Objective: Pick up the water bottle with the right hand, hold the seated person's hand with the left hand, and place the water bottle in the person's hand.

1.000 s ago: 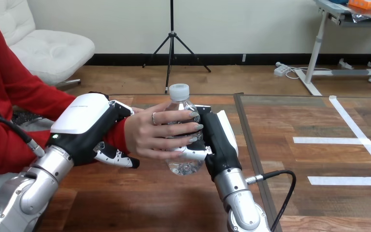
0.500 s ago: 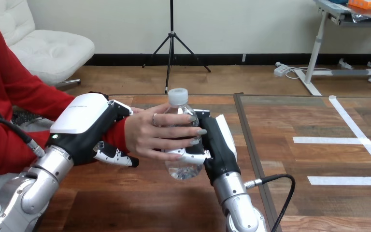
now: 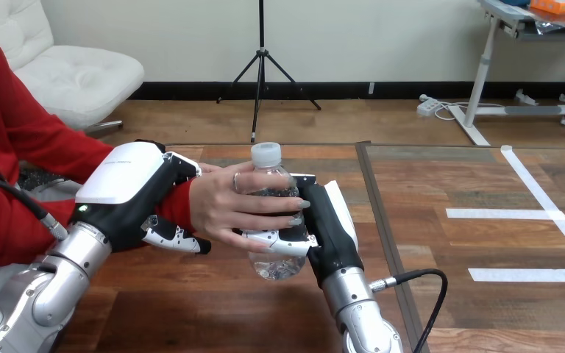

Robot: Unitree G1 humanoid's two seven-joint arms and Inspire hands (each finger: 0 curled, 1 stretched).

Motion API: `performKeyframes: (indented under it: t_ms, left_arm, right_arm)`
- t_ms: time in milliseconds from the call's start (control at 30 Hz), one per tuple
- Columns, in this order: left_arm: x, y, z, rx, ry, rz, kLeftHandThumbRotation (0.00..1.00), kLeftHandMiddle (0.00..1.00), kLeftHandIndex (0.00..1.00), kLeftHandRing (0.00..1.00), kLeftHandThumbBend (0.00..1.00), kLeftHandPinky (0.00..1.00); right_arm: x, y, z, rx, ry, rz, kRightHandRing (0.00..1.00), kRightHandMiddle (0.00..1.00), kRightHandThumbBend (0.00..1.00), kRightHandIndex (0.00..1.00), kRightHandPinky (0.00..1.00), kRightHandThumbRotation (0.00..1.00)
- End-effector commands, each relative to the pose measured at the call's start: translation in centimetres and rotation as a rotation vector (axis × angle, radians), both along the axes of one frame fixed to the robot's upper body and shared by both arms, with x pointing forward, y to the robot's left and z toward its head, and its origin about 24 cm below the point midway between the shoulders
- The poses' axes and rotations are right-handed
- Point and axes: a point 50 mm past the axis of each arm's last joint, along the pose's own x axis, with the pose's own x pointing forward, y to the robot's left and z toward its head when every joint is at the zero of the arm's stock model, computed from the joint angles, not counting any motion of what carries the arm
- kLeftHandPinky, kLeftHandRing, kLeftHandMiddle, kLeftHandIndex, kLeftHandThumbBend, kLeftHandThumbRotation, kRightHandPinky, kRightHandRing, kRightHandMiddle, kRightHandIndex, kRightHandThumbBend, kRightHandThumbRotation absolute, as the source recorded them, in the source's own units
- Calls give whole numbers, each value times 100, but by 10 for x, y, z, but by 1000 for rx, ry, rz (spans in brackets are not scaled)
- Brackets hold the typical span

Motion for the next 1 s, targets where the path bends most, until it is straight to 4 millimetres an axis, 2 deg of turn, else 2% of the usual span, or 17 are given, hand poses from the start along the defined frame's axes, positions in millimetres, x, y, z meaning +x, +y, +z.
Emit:
performKeyframes:
  t_ms: [0,467,767,967]
  left_arm:
    - [14,-15,23,-22,-100,-58,0,35,35,29,87,23]
    - [14,-14,21,-22,-93,-53,0,36,36,30,85,24]
    - [14,-13,20,-14,-91,-52,0,38,38,32,85,27]
    - [13,-12,19,2,-92,-51,1,41,42,36,85,32]
  right_arm:
    - [7,34,36,95,-113,58,13,18,70,19,9,0]
    - [10,31,36,83,-104,48,16,21,69,23,11,0]
    - [10,29,35,103,-87,53,22,29,75,31,17,0]
    - [10,28,35,104,-94,41,29,37,79,40,23,0]
